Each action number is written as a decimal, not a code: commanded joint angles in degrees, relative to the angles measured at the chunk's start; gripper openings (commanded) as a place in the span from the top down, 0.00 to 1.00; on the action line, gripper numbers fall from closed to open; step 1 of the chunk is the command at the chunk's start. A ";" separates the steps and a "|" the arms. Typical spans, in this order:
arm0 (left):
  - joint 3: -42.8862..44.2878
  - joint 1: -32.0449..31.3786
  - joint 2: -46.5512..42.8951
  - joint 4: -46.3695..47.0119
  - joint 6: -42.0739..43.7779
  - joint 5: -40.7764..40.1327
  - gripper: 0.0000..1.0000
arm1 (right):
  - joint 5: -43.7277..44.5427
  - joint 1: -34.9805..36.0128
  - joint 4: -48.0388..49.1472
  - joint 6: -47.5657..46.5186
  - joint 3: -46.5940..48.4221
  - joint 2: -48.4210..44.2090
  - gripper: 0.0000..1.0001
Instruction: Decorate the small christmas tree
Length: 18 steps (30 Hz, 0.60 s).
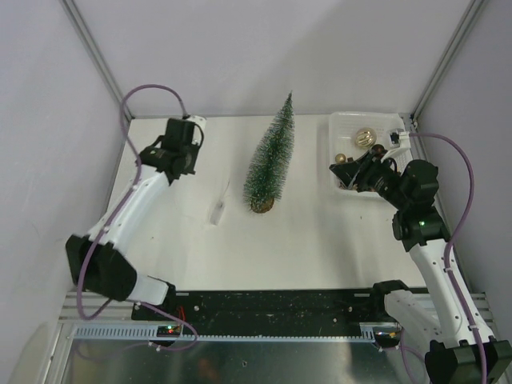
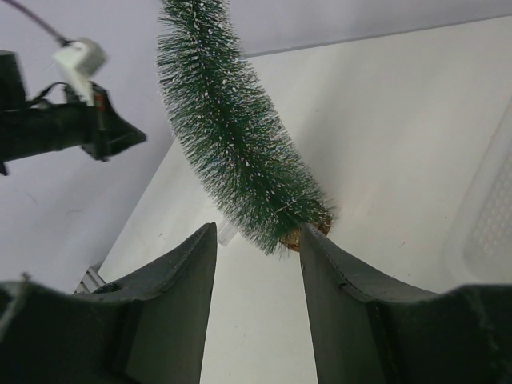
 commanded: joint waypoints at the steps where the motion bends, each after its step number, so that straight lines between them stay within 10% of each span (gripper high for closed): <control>1: 0.12 -3.23 5.85 5.79 -4.39 0.17 1.00 | -0.22 0.36 1.51 -1.20 2.64 0.06 0.50; 18: 22.00 -7.41 29.96 17.93 -8.03 -11.71 1.00 | -0.03 0.34 2.45 -0.84 2.62 1.23 0.50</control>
